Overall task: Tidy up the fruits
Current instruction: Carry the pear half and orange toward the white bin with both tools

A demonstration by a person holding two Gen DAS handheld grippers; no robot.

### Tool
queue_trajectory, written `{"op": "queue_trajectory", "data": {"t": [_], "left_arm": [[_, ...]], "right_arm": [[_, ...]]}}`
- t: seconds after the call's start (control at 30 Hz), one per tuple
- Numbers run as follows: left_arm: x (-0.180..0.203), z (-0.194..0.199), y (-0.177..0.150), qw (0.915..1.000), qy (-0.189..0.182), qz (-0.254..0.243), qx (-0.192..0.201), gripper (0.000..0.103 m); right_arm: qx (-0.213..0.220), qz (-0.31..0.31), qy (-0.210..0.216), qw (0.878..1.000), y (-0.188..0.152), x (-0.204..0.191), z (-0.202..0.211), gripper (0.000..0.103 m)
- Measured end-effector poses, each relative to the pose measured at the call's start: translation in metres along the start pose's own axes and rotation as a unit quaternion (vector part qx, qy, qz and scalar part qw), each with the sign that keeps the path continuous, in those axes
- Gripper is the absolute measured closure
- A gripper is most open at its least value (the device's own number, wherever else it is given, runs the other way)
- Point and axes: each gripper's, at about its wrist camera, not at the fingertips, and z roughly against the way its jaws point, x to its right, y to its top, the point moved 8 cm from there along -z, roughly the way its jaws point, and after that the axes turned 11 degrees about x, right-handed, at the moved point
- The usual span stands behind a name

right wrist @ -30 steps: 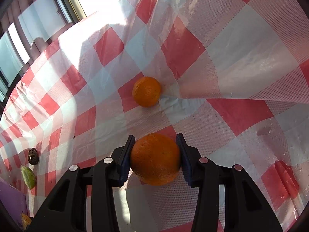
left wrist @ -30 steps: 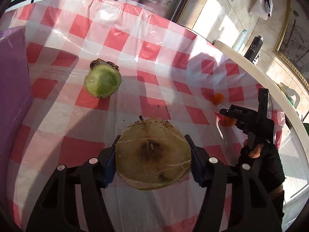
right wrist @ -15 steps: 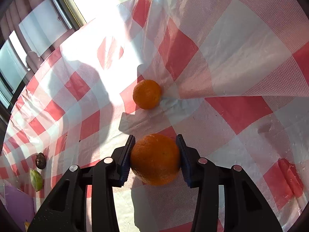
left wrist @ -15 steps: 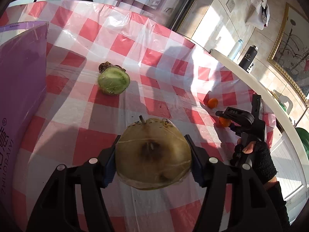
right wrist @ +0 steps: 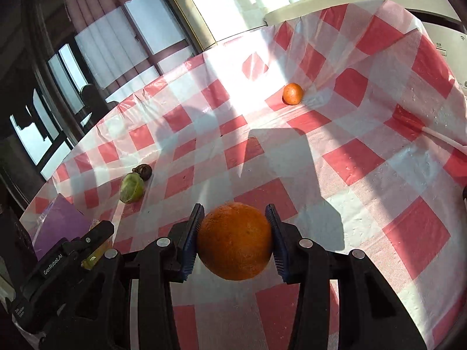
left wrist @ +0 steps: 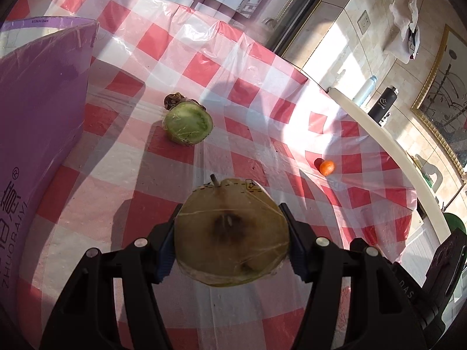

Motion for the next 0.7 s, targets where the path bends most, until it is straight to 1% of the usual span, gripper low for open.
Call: {"op": "queue_trajectory", "data": {"t": [0.1,0.23,0.3,0.4,0.53,0.7], "left_arm": [[-0.005,0.001,0.001,1.0,0.004,0.009,0.001,0.04],[-0.01,0.001,0.001,0.9997,0.009,0.021,0.002,0.04],[-0.01,0.001,0.001,0.9997,0.012,0.019,0.002,0.04],[-0.004,0.003,0.0,0.9999,0.011,0.003,0.004,0.04],[0.003,0.008,-0.003,0.9993,0.025,-0.026,0.003,0.04],[0.005,0.038,-0.005,0.9981,0.03,-0.049,0.019,0.04]], "right_arm": [[-0.002,0.002,0.013,1.0,-0.006,-0.007,0.007,0.06],[-0.006,-0.01,0.018,1.0,-0.008,-0.005,0.008,0.06],[-0.012,-0.017,0.023,1.0,-0.011,-0.003,0.009,0.06],[-0.019,-0.018,0.033,0.999,-0.012,-0.005,0.006,0.06],[-0.016,-0.025,0.044,0.999,-0.011,-0.006,0.007,0.06],[0.0,-0.026,0.056,0.998,-0.007,-0.008,0.014,0.06]]}}
